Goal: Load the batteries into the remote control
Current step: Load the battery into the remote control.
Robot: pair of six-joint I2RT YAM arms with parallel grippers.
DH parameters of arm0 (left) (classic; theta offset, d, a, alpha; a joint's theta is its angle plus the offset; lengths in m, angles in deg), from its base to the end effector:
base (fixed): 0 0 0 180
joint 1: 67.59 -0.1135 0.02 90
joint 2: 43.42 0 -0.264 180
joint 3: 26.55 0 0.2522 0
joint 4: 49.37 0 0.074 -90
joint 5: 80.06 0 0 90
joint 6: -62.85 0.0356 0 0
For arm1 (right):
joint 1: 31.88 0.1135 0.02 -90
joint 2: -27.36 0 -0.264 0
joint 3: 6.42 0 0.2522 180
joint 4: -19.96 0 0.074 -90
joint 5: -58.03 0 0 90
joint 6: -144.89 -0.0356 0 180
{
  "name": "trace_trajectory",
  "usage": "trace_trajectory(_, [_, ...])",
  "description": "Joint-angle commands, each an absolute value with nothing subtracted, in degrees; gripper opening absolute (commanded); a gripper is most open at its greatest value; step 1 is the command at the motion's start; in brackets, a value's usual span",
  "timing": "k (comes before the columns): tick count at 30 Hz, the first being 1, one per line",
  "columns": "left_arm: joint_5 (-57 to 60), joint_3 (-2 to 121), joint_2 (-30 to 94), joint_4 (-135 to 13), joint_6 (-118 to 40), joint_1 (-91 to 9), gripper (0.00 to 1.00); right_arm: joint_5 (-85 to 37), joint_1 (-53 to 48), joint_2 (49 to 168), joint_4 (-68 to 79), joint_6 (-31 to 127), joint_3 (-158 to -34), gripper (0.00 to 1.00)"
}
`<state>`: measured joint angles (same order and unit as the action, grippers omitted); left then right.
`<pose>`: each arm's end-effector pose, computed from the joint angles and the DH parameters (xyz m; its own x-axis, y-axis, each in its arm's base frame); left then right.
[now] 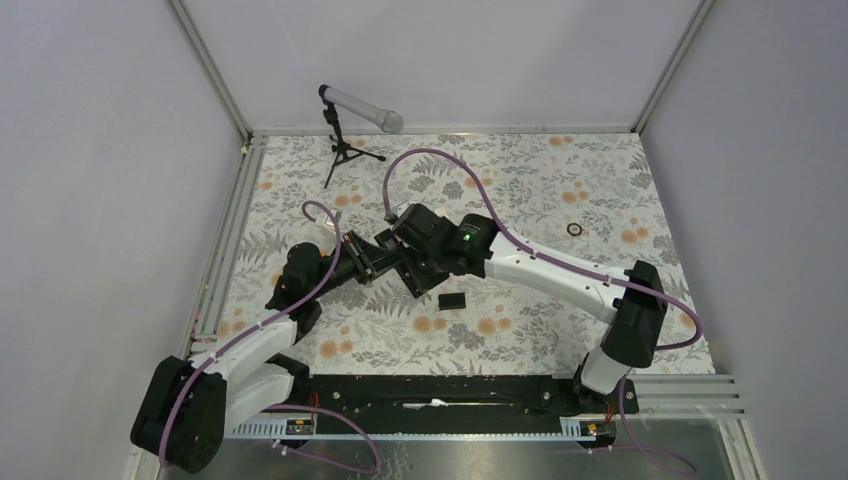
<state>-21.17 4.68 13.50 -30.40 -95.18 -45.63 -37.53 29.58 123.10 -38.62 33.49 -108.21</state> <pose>0.1850 -0.0944 0.2132 -0.7789 -0.5421 -0.3155 0.1972 0.2659 -0.9436 0.1768 0.3179 0.3159 -0.6618 -0.4568 -0.5945 -0.6495 0.7454 0.1504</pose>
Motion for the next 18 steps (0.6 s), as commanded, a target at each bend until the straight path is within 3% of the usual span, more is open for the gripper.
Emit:
trace_trajectory(1, [-20.6,5.4,12.2,-27.1,-94.8,-45.4,0.00,-39.6,30.1,123.8,-40.8,35.9,-111.5,0.12])
trace_trajectory(18, [-22.2,6.0,12.5,-26.7,-94.9,-45.5,0.00,-38.5,30.1,126.7,-43.8,37.8,-114.0,0.18])
